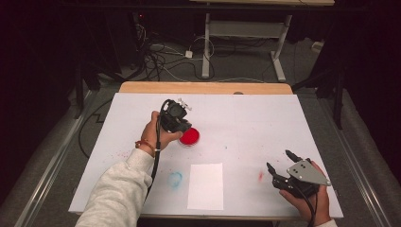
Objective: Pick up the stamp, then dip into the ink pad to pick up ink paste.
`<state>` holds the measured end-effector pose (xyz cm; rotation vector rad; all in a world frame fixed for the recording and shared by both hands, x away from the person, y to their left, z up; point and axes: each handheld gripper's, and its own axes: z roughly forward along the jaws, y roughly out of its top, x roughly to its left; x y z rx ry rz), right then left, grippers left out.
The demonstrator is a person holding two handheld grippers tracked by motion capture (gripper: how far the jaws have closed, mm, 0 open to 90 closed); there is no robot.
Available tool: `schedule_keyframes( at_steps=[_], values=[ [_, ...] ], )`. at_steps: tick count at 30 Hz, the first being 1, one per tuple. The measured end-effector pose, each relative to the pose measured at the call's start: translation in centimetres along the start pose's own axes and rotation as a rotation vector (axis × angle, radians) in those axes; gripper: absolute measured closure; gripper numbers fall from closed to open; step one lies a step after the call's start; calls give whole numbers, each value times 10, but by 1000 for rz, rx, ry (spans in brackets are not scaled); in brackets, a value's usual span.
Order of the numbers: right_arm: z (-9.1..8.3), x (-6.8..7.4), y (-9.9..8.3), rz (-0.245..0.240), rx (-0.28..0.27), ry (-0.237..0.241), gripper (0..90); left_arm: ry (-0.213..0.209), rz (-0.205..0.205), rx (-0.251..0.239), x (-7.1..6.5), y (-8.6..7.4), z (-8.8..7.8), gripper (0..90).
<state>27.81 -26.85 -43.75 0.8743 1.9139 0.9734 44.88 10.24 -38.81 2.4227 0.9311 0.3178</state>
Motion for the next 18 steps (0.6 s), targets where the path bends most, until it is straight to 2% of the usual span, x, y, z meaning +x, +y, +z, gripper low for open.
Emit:
schedule_keyframes(
  at_steps=[3,5,9,16,18],
  values=[
    [-1,0,1,9,-4,7,288,-3,5,0,-1,1,2,737],
    [0,-1,0,16,-5,29,284,-5,11,13,-2,2,5,737],
    [1,0,0,13,-2,24,284,-10,12,22,0,2,11,737],
    [3,2,2,-8,-1,30,284,-20,10,68,-1,1,31,737],
    [3,3,0,-22,9,34,283,-9,12,83,-3,0,38,737]
  ],
)
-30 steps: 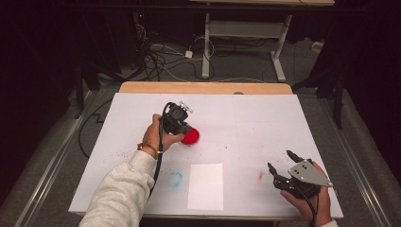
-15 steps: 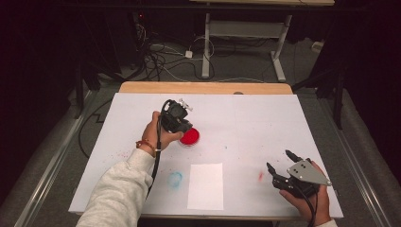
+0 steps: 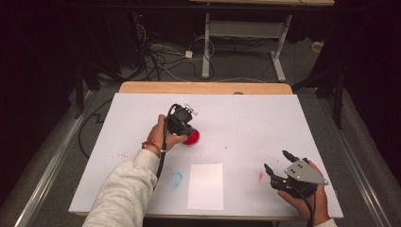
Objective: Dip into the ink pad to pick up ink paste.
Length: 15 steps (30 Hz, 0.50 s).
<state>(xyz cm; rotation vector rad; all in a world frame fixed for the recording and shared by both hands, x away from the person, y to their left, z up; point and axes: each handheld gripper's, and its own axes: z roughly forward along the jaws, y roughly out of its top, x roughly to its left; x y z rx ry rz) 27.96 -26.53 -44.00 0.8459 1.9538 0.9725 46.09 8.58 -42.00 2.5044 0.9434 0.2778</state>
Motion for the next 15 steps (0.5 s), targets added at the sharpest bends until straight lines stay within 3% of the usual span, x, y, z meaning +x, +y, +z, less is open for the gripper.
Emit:
schedule_keyframes(
  at_steps=[8,15],
  values=[
    [-2,2,1,-15,-3,-2,282,11,-2,38,0,-3,17,736],
    [-2,2,0,-21,1,4,279,-31,-17,11,7,-7,19,739]
  ],
)
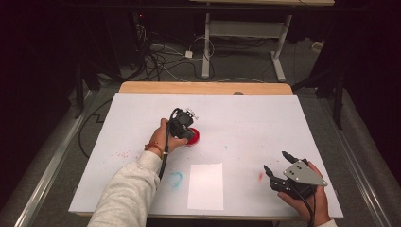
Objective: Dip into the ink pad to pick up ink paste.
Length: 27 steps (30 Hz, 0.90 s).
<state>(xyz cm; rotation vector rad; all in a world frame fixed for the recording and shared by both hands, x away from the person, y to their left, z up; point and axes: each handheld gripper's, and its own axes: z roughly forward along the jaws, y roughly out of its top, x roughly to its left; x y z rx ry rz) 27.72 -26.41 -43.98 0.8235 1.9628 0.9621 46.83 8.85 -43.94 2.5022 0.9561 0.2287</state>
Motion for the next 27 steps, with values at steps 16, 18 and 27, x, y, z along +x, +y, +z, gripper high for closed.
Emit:
schedule_keyframes(
  at_steps=[16,18,27],
  values=[
    [-4,-1,-1,1,2,-20,277,-16,-9,-54,2,-9,2,740],
    [-4,-1,-1,1,3,-18,277,-15,-11,-62,2,-11,2,740],
    [-5,-1,0,-8,-2,-38,274,16,9,-48,0,-9,-2,739]
  ],
)
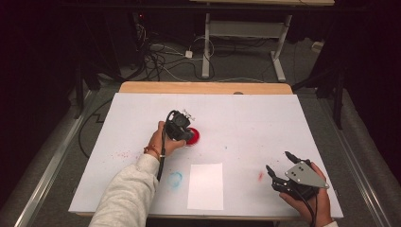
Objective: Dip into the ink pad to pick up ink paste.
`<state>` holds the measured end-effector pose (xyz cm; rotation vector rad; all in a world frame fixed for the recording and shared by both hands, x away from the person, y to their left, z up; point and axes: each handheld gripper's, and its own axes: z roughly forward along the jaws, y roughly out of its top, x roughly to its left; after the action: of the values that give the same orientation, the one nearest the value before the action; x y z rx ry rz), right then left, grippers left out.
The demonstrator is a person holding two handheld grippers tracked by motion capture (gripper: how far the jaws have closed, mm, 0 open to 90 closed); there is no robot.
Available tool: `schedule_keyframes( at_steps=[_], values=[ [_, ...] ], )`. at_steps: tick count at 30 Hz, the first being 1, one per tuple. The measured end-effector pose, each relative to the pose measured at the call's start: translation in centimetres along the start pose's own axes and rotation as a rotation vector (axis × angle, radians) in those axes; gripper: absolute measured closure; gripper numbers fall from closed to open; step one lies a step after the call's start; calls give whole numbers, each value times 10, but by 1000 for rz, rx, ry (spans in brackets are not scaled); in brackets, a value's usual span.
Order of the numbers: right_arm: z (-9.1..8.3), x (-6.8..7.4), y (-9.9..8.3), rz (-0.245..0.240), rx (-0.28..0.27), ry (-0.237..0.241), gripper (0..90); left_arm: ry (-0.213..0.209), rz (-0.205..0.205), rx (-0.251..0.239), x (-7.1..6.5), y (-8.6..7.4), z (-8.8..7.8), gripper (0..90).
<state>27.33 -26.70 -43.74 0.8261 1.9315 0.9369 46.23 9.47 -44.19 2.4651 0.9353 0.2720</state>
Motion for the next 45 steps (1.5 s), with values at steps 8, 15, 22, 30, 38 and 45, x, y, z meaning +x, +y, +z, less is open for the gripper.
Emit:
schedule_keyframes(
  at_steps=[8,15,22,30,38,45],
  values=[
    [-1,-2,0,7,-1,-10,275,21,1,-79,6,12,-43,738],
    [-1,-1,0,3,-1,-2,276,26,31,-91,4,16,-58,738],
    [0,0,0,-1,3,-3,278,13,9,-64,10,13,-44,738],
    [1,0,-2,-6,17,6,276,-16,-28,-14,15,3,-14,737],
    [2,1,-3,-10,21,11,276,-25,-37,1,16,-2,-1,737],
    [3,1,-3,-10,26,10,276,-24,-45,-4,15,-4,1,737]
  ],
)
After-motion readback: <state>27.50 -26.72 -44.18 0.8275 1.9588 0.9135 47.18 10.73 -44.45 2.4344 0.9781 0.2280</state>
